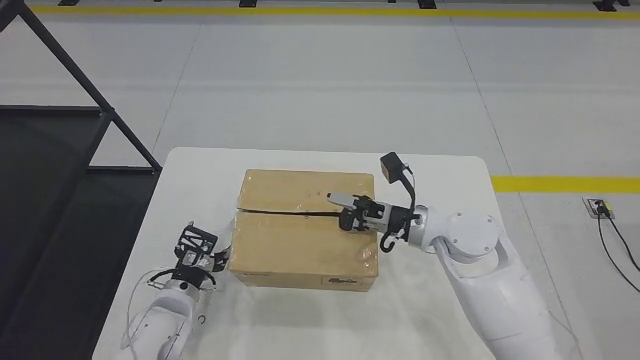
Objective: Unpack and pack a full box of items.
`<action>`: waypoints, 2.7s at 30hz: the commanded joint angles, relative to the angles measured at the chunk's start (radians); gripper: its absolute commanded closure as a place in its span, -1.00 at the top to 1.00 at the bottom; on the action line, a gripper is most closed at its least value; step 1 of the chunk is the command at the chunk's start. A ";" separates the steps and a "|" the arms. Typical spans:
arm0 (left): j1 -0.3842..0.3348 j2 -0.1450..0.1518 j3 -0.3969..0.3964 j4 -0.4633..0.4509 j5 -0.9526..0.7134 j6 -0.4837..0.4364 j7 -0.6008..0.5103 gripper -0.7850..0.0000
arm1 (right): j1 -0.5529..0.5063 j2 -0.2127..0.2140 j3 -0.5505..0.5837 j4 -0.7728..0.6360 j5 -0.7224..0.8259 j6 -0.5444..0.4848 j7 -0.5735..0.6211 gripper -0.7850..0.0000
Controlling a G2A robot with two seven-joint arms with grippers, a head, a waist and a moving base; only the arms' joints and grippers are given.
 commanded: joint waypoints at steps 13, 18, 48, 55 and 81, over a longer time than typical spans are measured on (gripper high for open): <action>-0.073 -0.062 0.041 0.119 -0.008 0.207 0.074 1.00 | 0.012 0.006 -0.020 0.021 0.022 -0.013 -0.008 1.00; -0.087 -0.078 0.037 0.135 -0.026 0.240 0.096 1.00 | 0.015 0.008 -0.024 0.025 0.028 -0.013 -0.009 1.00; -0.050 -0.129 -0.142 0.052 -0.212 0.283 0.198 1.00 | 0.024 0.012 -0.030 0.074 0.129 0.033 -0.112 1.00; -0.040 -0.138 -0.163 0.032 -0.212 0.272 0.193 1.00 | 0.024 0.013 -0.043 0.078 0.113 0.030 -0.133 1.00; -0.046 -0.176 -0.230 -0.065 -0.249 0.280 0.154 1.00 | 0.011 0.021 -0.052 0.079 0.116 0.017 -0.148 1.00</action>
